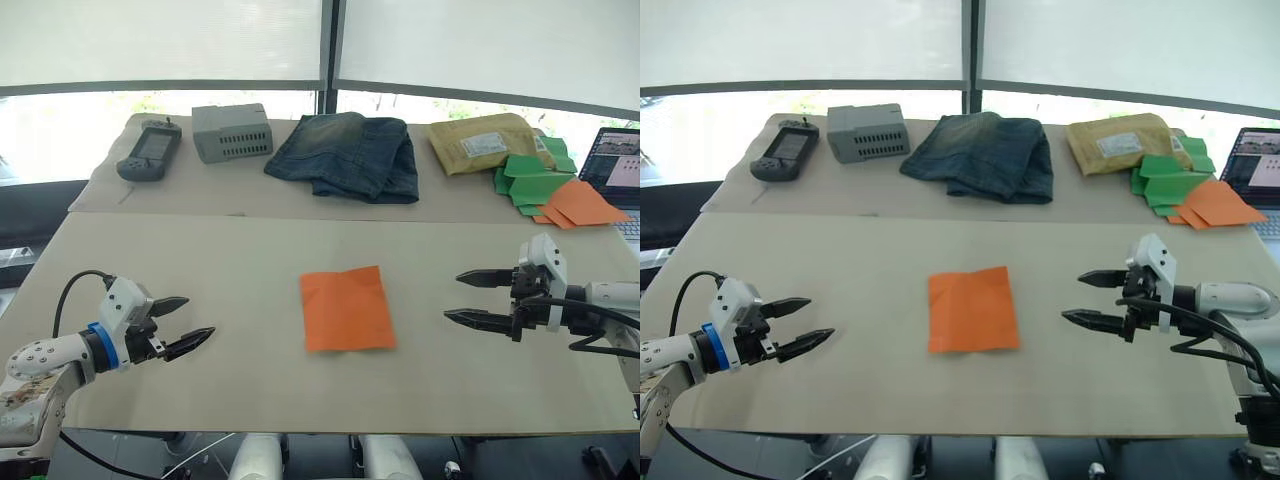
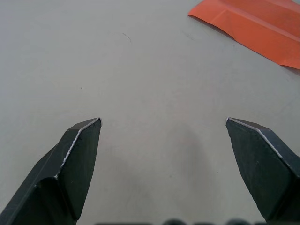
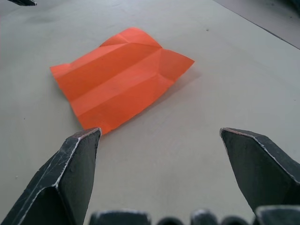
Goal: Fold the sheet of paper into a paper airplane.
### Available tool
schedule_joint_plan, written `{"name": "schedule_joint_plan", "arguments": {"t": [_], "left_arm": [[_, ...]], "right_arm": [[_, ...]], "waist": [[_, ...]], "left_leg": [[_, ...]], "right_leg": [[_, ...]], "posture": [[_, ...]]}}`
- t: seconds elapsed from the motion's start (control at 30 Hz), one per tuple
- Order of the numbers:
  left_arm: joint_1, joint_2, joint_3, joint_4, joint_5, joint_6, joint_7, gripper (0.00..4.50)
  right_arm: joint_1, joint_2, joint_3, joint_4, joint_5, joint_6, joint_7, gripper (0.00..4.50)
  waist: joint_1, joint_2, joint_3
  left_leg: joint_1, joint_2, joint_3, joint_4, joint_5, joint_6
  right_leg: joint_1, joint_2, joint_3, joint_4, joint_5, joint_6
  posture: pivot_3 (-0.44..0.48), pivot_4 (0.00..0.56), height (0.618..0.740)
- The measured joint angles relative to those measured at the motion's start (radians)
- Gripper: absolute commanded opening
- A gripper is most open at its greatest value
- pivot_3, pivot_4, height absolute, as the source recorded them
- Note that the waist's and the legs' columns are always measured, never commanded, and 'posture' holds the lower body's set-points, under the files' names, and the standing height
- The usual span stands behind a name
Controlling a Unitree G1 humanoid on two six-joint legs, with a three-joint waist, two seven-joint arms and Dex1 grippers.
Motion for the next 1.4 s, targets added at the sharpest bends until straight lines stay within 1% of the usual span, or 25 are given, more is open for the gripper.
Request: {"name": "schedule_joint_plan", "arguments": {"t": [0.37,0.53,0.67,0.73,0.8,0.93,1.07,1.2,1.3,1.37,1.4], "left_arm": [[-0.014,0.000,-0.006,-0.013,-0.009,0.029,0.020,4.49],[-0.056,0.000,-0.044,-0.041,-0.021,0.066,0.018,4.49],[-0.186,-0.003,-0.131,-0.059,-0.048,0.130,0.014,4.49],[-0.293,-0.036,-0.211,-0.070,-0.049,0.151,0.005,4.49],[-0.363,-0.064,-0.291,-0.082,-0.047,0.153,-0.008,4.49],[-0.450,-0.103,-0.410,-0.069,-0.033,0.157,-0.031,4.49],[-0.539,-0.161,-0.518,-0.012,0.005,0.155,-0.055,3.34],[-0.589,-0.233,-0.611,0.082,0.076,0.122,-0.065,1.96],[-0.618,-0.279,-0.662,0.159,0.127,0.083,-0.070,1.00],[-0.631,-0.300,-0.690,0.199,0.161,0.060,-0.070,0.29],[-0.635,-0.313,-0.702,0.218,0.178,0.050,-0.069,0.02]], "right_arm": [[0.000,0.002,0.000,-0.001,-0.009,-0.001,-0.031,4.50],[0.008,0.002,0.000,-0.015,-0.008,0.000,-0.044,4.50],[0.046,0.002,-0.005,-0.104,0.002,0.016,-0.073,4.50],[0.082,0.006,-0.009,-0.172,0.005,0.042,-0.103,4.50],[0.110,0.011,-0.010,-0.234,0.013,0.061,-0.129,4.50],[0.185,0.013,-0.025,-0.333,0.033,0.102,-0.181,4.50],[0.249,0.031,-0.033,-0.427,0.042,0.134,-0.236,3.34],[0.301,0.064,-0.034,-0.449,0.036,0.135,-0.298,1.91],[0.307,0.100,-0.019,-0.450,0.000,0.135,-0.369,0.96],[0.292,0.123,0.016,-0.450,-0.029,0.135,-0.415,0.22],[0.282,0.132,0.040,-0.449,-0.050,0.135,-0.438,0.00]], "waist": [[0.000,0.000,0.000],[0.003,0.000,0.000],[0.011,0.000,0.000],[0.015,0.000,0.000],[0.011,0.000,0.000],[0.006,-0.001,0.000],[0.012,-0.001,0.000],[0.010,-0.001,0.000],[0.009,-0.001,0.000],[0.009,-0.001,0.000],[0.009,-0.001,0.000]], "left_leg": [[0.000,0.000,0.000,0.000,0.000,0.000],[0.000,0.000,0.000,0.001,0.000,0.000],[0.000,0.000,0.000,0.002,0.000,0.000],[0.000,-0.004,-0.001,0.002,0.000,0.000],[0.000,-0.005,0.000,0.002,0.000,0.000],[0.000,-0.005,-0.001,0.002,0.000,0.000],[0.000,-0.006,-0.003,0.004,0.000,0.000],[0.000,-0.007,-0.003,0.006,0.000,0.001],[0.000,-0.007,-0.003,0.007,0.001,0.001],[0.000,-0.007,-0.003,0.006,0.001,0.001],[0.000,-0.007,-0.003,0.006,0.001,0.001]], "right_leg": [[0.000,0.000,0.000,0.000,0.000,0.000],[0.000,0.000,0.000,0.001,0.000,0.000],[0.001,0.001,-0.001,0.001,0.000,0.000],[0.003,0.000,0.000,0.001,0.000,0.001],[0.003,0.000,0.001,0.000,0.001,0.002],[0.003,0.001,0.001,0.000,0.001,0.003],[0.005,0.001,0.001,0.001,0.001,0.003],[0.006,0.000,0.002,0.000,0.002,0.004],[0.006,0.000,0.002,0.000,0.002,0.005],[0.006,0.001,0.002,0.000,0.002,0.005],[0.005,0.001,0.002,0.001,0.002,0.005]], "posture": [[0.000,0.150,0.722],[0.000,0.150,0.722],[0.000,0.150,0.722],[0.000,0.150,0.722],[0.000,0.150,0.722],[0.000,0.150,0.722],[0.000,0.150,0.722],[0.000,0.150,0.722],[0.000,0.150,0.722],[0.000,0.150,0.722],[0.000,0.150,0.722]]}}
